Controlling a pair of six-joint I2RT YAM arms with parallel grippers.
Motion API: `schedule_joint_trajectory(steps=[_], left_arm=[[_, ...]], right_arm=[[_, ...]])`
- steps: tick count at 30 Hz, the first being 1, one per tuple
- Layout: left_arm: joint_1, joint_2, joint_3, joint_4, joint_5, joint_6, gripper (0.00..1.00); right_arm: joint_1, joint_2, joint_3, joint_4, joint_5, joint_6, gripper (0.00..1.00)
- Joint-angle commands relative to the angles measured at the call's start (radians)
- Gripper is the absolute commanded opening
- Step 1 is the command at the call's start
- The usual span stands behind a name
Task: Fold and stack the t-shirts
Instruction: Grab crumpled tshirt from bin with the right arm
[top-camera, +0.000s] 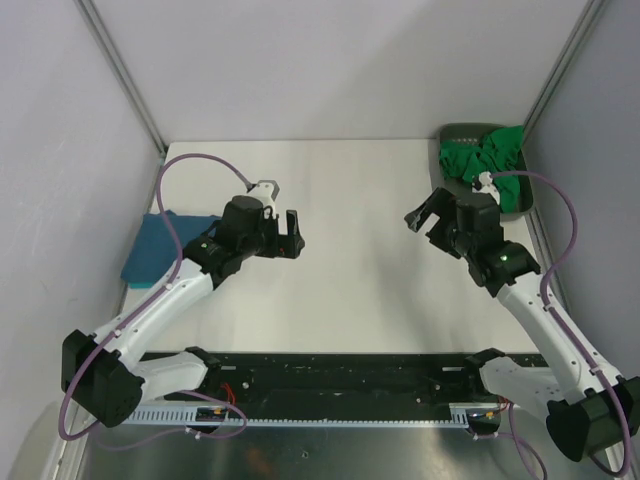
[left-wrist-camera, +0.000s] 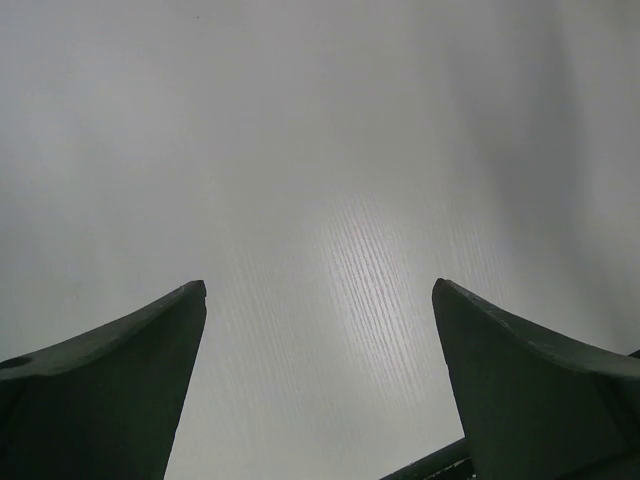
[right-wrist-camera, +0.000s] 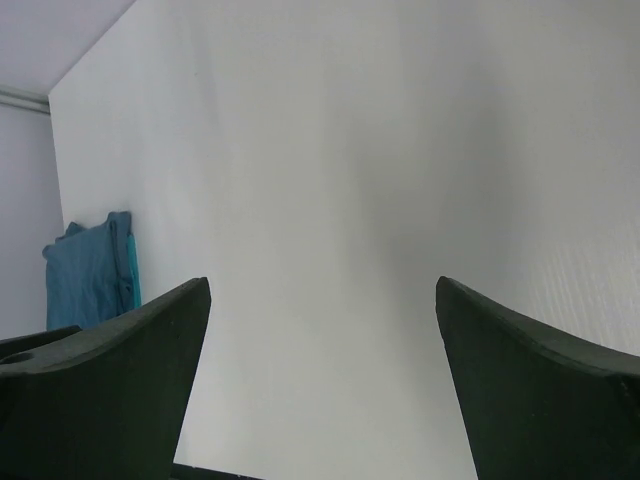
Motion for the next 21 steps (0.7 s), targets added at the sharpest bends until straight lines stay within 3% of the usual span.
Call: schedule_joint_trajectory(steps=[1, 9, 21], left_arm=[[0.006, -0.03, -0.011, 0.024, -0.025, 0.01, 0.99], [0.005, -0.034, -0.014, 0.024, -0.005, 0.022, 0.99], [0.016, -0.004, -0.002, 0.024, 0.051, 0.025, 1.0]], right_arm=[[-0.005, 0.006, 0.001, -0.005, -0.01, -0.005, 0.99], [-0.052, 0.095, 0.005, 0.079, -0.045, -0.039, 1.0], [-0.343, 0.545, 0.286, 0.222, 0.103, -0.159, 0.99]])
